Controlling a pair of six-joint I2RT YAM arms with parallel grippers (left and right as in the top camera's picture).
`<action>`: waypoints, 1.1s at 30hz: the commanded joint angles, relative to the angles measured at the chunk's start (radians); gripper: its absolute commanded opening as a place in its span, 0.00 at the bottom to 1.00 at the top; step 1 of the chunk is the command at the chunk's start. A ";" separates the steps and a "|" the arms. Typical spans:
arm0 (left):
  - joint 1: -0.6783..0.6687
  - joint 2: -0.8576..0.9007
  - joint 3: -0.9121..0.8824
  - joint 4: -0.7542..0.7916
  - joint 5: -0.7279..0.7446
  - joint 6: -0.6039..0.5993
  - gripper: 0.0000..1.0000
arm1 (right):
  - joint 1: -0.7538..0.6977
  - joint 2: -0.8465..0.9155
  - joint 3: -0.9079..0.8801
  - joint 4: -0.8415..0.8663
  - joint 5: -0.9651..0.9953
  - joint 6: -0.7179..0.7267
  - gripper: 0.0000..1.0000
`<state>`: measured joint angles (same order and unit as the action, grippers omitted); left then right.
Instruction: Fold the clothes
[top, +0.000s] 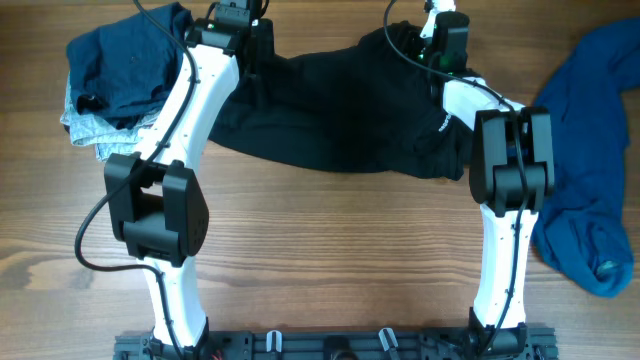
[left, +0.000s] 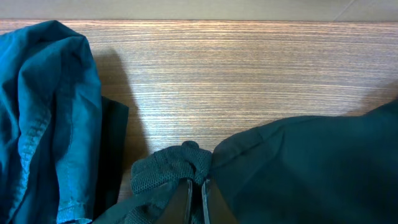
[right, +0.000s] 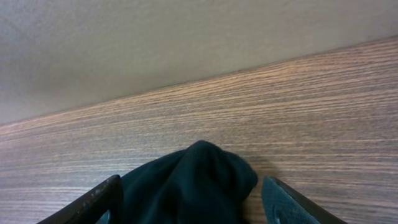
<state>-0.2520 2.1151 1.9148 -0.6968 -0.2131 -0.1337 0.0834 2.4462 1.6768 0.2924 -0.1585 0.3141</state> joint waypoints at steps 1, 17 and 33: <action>0.006 0.011 0.002 0.000 -0.013 -0.013 0.04 | -0.001 0.040 0.035 0.006 0.033 0.007 0.65; 0.008 0.011 0.002 0.008 -0.016 -0.013 0.04 | -0.004 0.021 0.440 -0.531 0.010 -0.170 0.04; 0.141 0.011 0.002 -0.094 0.008 -0.066 0.04 | -0.163 -0.093 0.623 -1.168 -0.158 -0.329 0.04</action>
<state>-0.1631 2.1151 1.9148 -0.7757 -0.2119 -0.1677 -0.0574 2.4363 2.2791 -0.8505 -0.2203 0.0441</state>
